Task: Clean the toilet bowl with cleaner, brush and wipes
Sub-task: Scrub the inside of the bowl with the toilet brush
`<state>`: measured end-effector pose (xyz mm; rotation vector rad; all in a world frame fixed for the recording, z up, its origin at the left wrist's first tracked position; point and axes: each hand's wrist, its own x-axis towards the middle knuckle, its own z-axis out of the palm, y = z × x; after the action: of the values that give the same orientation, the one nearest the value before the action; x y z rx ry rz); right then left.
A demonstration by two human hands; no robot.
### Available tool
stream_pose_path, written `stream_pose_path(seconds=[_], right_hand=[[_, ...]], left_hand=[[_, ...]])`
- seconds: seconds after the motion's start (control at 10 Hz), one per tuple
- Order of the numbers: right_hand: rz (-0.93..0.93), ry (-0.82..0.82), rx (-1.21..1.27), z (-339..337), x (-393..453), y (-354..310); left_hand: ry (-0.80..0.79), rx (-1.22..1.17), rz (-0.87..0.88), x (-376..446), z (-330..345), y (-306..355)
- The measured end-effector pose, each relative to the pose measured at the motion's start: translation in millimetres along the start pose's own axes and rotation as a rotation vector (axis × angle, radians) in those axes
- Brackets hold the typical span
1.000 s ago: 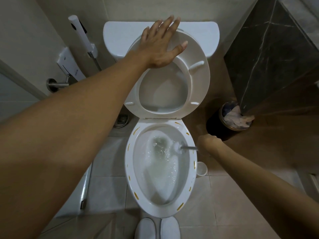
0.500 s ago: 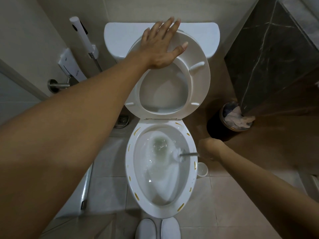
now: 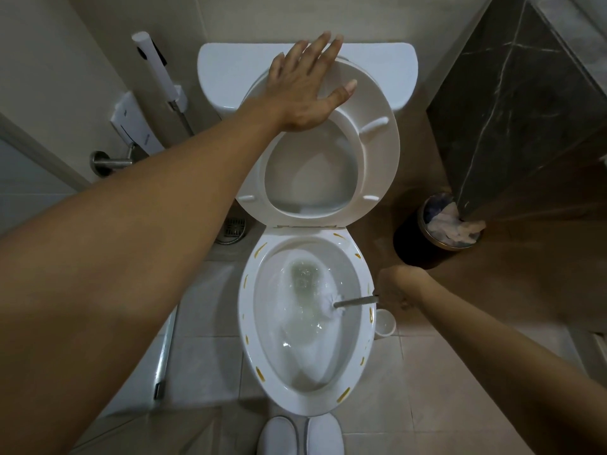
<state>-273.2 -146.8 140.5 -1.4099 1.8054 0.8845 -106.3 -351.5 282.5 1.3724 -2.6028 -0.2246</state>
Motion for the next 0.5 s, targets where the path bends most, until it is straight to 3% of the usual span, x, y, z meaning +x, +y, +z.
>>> stream_pose_path(seconds=[0.2, 0.3, 0.5], right_hand=[[0.005, 0.154, 0.025, 21, 21, 4], [-0.07, 0.021, -0.063, 28, 13, 5], [-0.059, 0.061, -0.033, 18, 14, 7]], left_hand=[[0.0, 0.003, 0.003, 1, 1, -1], [0.005, 0.001, 0.001, 0, 1, 0], [0.006, 0.007, 0.002, 0, 0, 0]])
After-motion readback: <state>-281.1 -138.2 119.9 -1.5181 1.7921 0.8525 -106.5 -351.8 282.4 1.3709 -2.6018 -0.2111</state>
